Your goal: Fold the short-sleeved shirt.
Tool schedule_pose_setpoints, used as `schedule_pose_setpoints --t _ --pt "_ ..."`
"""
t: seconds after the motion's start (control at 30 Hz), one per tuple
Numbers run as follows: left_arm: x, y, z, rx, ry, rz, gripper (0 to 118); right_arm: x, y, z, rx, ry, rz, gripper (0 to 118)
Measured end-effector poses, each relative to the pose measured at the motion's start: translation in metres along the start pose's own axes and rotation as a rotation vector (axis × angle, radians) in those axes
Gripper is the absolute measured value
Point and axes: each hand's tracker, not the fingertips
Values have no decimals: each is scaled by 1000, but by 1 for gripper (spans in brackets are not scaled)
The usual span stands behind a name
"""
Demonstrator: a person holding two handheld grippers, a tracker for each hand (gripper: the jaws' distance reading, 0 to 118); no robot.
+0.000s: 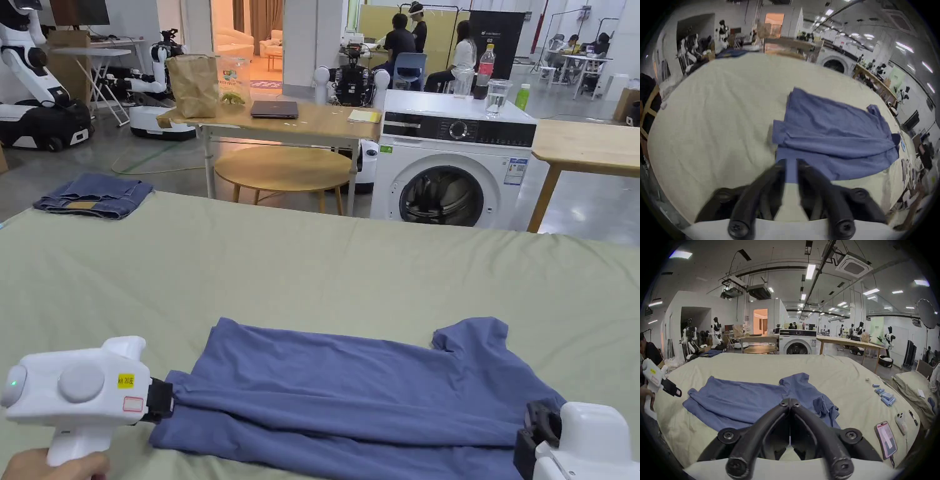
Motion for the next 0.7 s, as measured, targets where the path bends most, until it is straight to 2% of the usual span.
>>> schedule_pose_setpoints --t 0.03,0.1,0.23,0.27,0.33,0.4,0.47,0.5,0.53,0.57,0.6,0.7 --pt "0 3 -6 -29 -4 2 44 2 -2 -1 -6 -3 -1 0" --pt "-2 9 -22 -76 32 10 53 6 -4 -3 -28 -10 -3 0" --pt "1 3 -63 -294 54 -15 54 12 -12 -5 -57 -23 -5 0" --pt "4 -2 -66 -309 83 -42 54 13 -14 -4 -62 -24 -6 0" --pt "14 -6 -56 -205 118 -75 53 17 -16 -4 -77 -26 -6 0" --pt "23 -12 -56 -191 146 -113 43 21 -18 -4 -85 -35 -3 0" --pt "30 -19 -52 -172 152 -207 27 25 -19 -8 -99 -42 -4 0" --pt "32 -21 -51 -168 144 -212 19 28 -19 -11 -109 -43 -7 0" --pt "33 -21 -48 -170 138 -202 14 32 -19 -13 -118 -41 -9 0" --pt "30 -19 -47 -167 128 -201 14 35 -19 -15 -125 -39 -9 0" --pt "29 -20 -45 -162 104 -202 1 39 -17 -19 -139 -40 -8 0" --pt "20 -23 -35 -121 74 -162 0 57 -12 -34 -210 -38 -9 0"
